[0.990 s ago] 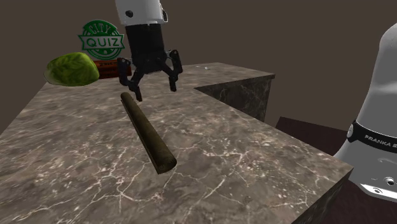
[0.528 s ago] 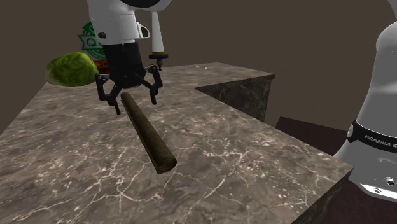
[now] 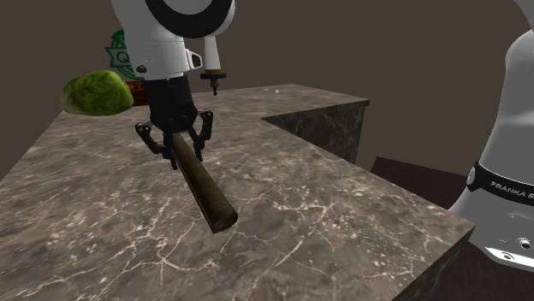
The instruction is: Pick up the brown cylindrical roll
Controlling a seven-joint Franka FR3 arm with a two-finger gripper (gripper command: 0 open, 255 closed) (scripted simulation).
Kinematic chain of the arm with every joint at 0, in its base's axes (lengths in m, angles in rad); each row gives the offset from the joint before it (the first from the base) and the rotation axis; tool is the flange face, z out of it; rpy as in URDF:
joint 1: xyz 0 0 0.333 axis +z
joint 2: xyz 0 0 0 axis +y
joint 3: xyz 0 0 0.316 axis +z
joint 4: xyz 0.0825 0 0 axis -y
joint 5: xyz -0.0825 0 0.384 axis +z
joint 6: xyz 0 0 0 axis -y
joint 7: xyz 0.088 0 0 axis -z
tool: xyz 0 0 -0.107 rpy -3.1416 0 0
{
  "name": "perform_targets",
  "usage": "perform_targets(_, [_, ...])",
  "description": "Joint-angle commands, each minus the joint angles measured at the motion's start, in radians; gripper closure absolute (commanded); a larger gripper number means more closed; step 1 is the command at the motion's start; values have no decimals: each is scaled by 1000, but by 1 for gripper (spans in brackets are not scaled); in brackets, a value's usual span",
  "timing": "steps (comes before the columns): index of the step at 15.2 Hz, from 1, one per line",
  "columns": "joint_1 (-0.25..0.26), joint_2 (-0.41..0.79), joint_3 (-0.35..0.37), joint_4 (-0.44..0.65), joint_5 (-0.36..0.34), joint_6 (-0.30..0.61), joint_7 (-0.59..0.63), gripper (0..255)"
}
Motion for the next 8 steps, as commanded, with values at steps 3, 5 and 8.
perform_targets(3, [0, 2, 0, -2, -1, 3, 0, 255])
perform_targets(5, [0, 1, -1, -2, -1, 3, 0, 255])
perform_targets(8, [0, 2, 0, 3, 0, -1, 0, 255])
